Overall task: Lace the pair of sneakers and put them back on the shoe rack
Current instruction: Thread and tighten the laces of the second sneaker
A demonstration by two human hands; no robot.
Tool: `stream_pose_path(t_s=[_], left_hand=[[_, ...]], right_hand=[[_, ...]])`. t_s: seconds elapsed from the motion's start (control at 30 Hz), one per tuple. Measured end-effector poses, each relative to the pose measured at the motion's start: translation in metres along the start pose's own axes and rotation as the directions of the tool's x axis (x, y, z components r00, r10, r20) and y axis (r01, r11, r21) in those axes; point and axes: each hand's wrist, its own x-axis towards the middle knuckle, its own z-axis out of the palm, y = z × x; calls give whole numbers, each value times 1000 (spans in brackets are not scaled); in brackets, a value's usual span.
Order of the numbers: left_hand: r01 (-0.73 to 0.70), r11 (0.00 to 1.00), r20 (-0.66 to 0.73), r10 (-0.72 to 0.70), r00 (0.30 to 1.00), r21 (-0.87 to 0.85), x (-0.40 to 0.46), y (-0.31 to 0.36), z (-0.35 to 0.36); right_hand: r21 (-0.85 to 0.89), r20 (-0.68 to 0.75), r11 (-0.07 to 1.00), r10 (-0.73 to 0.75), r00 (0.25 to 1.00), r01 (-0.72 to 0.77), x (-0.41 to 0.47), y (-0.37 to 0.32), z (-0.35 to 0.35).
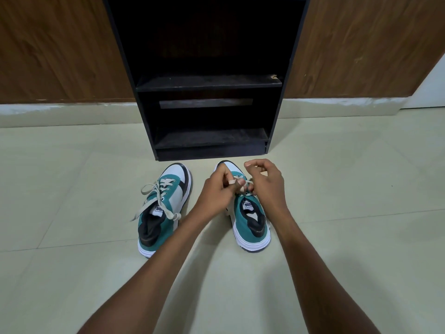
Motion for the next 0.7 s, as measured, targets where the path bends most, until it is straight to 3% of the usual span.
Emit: stream_pose_path(t_s=[0.1, 0.17, 0.33, 0.53, 0.7], left_hand=[[172, 961, -21, -181, 983, -216, 7, 6, -3], [247, 904, -1, -264, 964, -350, 8, 10, -6], [398, 852, 79, -395, 915, -341, 10, 9, -6], [395, 844, 68, -399, 915, -363, 9, 11, -4], [388, 855, 15, -408, 913, -343, 13, 9, -13]], right_hand=[[-16, 37, 995, -97, 995, 98, -5, 5, -5], [-116, 26, 974, -192, 981, 194, -8, 13, -10], [-367, 52, 848, -393, 918, 383, -19, 35, -18], [-419, 156, 804, -394, 906, 422, -18, 29, -18], [-263, 202, 895, -313, 928, 360, -10, 22, -31]])
